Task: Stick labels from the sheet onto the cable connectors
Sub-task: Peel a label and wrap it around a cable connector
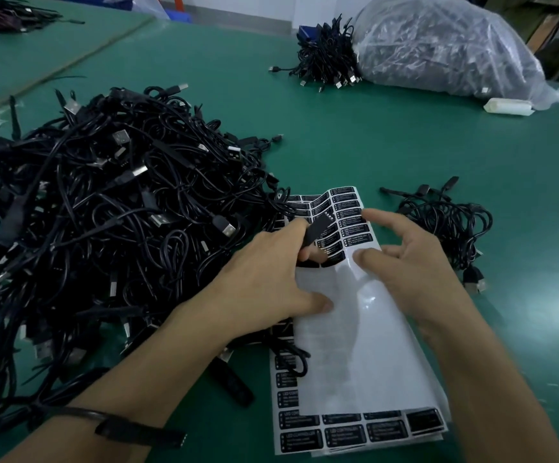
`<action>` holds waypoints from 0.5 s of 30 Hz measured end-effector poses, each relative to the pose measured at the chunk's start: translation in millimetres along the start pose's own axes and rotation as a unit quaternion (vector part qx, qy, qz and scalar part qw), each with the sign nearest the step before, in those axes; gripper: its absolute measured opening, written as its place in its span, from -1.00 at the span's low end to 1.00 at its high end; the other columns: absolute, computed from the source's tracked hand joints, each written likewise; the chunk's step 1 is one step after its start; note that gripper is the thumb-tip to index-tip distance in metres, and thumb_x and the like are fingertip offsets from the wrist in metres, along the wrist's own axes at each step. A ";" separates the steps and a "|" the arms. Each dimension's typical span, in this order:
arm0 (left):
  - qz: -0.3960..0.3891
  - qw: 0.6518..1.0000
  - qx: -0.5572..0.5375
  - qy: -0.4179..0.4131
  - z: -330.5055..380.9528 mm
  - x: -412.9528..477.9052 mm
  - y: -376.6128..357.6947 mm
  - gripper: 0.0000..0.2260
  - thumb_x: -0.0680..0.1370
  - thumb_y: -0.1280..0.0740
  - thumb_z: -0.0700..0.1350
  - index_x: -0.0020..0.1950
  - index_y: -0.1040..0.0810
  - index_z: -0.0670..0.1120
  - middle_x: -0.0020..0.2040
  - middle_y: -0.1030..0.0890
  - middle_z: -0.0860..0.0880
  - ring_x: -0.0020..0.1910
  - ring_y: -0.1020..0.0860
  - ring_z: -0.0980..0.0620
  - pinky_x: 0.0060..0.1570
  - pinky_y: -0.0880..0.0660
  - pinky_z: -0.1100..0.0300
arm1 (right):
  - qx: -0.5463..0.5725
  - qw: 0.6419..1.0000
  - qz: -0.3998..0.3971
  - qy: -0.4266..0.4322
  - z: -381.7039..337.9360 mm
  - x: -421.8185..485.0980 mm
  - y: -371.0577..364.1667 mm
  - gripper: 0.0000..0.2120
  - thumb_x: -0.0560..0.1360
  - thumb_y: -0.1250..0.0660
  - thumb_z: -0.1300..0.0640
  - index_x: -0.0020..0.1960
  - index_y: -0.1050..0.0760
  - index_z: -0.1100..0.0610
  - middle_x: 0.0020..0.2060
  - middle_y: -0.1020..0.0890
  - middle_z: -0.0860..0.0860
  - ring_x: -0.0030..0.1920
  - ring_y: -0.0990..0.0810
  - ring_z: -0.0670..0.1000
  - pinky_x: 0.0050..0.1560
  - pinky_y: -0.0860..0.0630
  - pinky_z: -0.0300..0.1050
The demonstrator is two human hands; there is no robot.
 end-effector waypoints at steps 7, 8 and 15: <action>0.100 0.995 -0.019 0.001 2.2 0.7 -8.3 -0.65 0.41 -0.50 -0.03 -0.22 -0.30 0.18 -0.17 -0.66 0.36 -0.15 -0.60 0.19 -0.11 -0.55 0.01 | 0.009 1.000 -0.021 0.006 -2.1 -0.7 -5.7 -0.44 0.48 -0.42 0.29 0.27 -0.45 -0.29 -0.18 -0.68 0.31 -0.25 -0.60 0.34 -0.09 -0.54 0.45; 0.109 0.994 -0.021 0.001 3.4 0.5 -9.4 -0.68 0.42 -0.49 -0.03 -0.20 -0.31 0.11 -0.18 -0.66 0.36 -0.13 -0.62 0.16 -0.09 -0.57 -0.02 | 0.013 1.000 -0.025 0.006 -2.4 -0.7 -6.9 -0.43 0.48 -0.42 0.30 0.26 -0.44 -0.29 -0.19 -0.70 0.28 -0.20 -0.62 0.43 -0.07 -0.54 0.47; 0.151 0.988 -0.038 -0.005 3.8 1.2 -10.7 -0.69 0.43 -0.49 -0.01 -0.16 -0.36 -0.07 -0.16 -0.68 0.30 -0.16 -0.65 0.13 -0.12 -0.60 -0.05 | 0.029 0.999 -0.034 -0.011 -4.6 -0.9 -10.9 -0.35 0.45 -0.45 0.36 0.39 -0.34 -0.10 -0.19 -0.75 0.01 -0.16 -0.74 0.11 -0.02 -0.66 0.21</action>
Point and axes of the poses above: each hand's wrist, its own x-axis towards the middle knuckle, its own y-axis out of the back of the hand, z = x × y, the point moved 2 cm from there along x, towards the middle knuckle
